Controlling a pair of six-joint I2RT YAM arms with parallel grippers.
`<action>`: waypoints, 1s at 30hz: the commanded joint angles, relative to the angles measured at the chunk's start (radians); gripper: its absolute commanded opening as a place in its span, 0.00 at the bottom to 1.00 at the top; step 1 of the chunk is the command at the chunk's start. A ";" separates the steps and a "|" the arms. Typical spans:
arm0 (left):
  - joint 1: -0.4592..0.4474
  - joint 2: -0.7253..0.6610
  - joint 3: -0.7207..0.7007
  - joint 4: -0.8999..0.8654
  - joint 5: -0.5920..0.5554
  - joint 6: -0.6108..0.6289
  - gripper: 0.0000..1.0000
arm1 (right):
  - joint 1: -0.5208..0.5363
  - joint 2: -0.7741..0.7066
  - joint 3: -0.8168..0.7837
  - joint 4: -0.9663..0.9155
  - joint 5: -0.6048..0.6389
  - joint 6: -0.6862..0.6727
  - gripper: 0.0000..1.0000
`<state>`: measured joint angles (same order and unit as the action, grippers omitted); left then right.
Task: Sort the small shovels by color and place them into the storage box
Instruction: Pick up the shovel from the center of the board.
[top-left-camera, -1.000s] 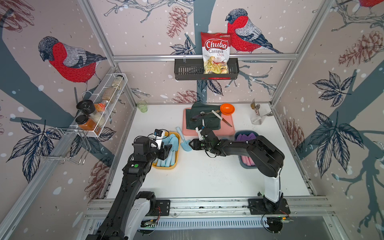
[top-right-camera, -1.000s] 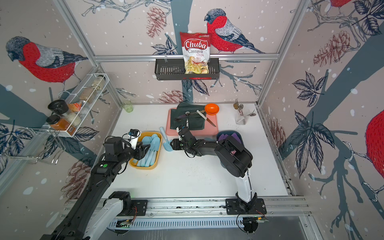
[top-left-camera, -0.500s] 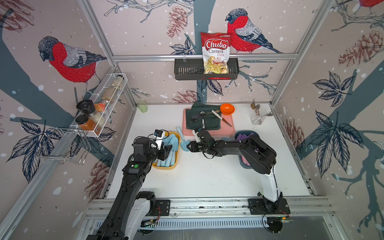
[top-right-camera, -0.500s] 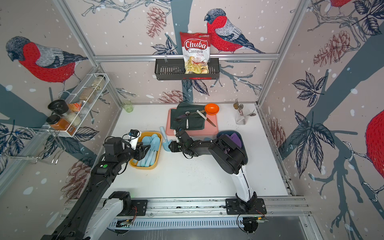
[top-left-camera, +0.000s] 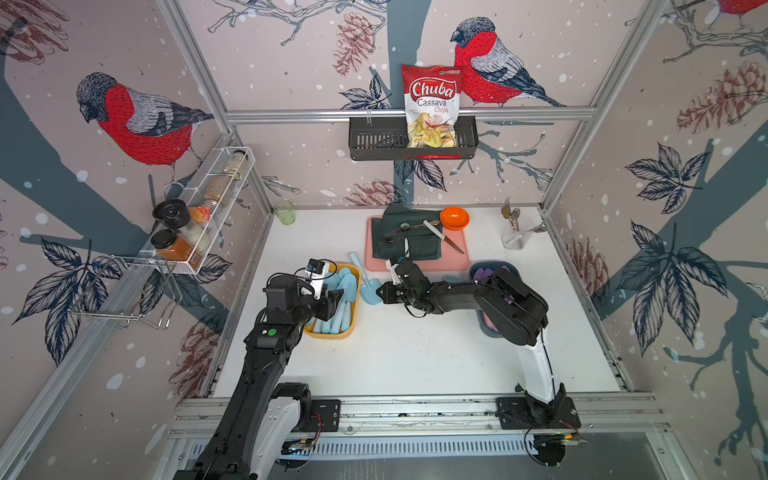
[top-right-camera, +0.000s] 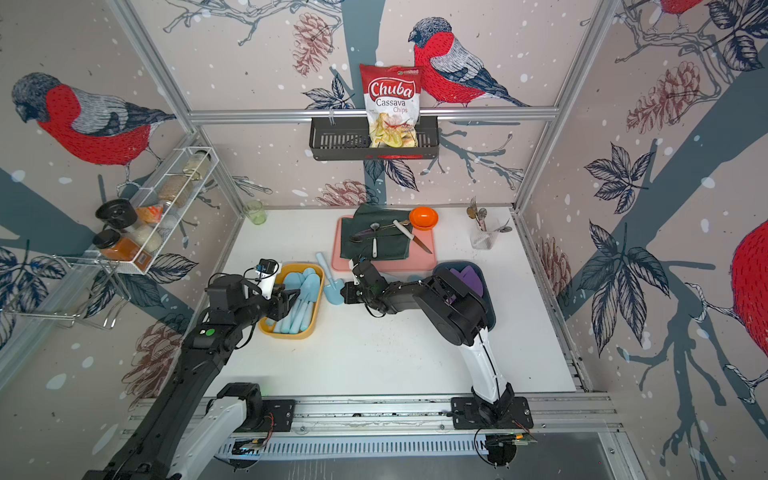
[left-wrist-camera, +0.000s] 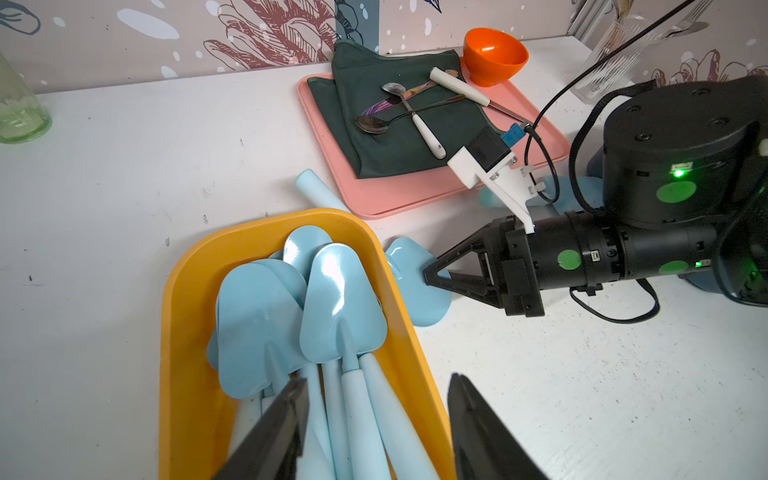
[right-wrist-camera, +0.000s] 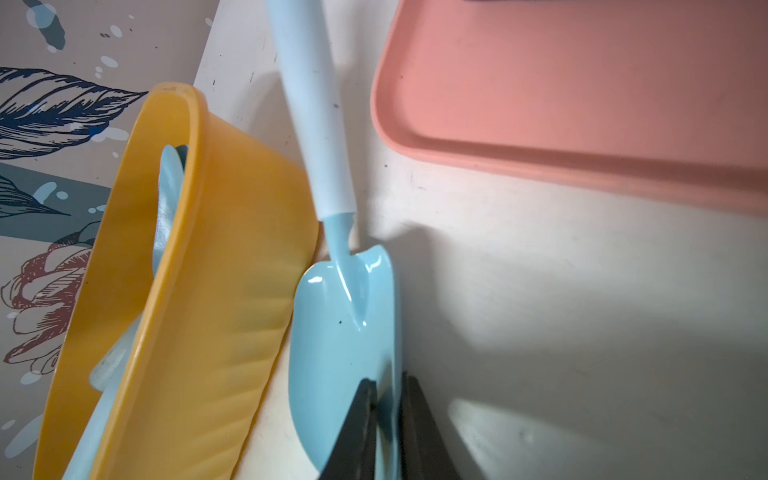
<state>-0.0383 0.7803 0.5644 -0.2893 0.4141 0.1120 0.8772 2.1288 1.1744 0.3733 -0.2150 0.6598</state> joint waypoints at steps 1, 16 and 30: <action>0.005 -0.002 0.000 0.047 0.007 0.005 0.57 | 0.001 -0.007 -0.003 -0.044 0.018 0.005 0.11; 0.011 -0.009 -0.003 0.044 0.024 0.015 0.57 | 0.009 -0.139 -0.058 -0.138 0.105 -0.060 0.00; 0.011 0.048 0.122 -0.121 0.190 0.356 0.61 | 0.025 -0.322 -0.090 -0.346 0.154 -0.181 0.00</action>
<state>-0.0292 0.8078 0.6449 -0.3485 0.5053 0.3149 0.8970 1.8355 1.0794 0.0921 -0.0822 0.5331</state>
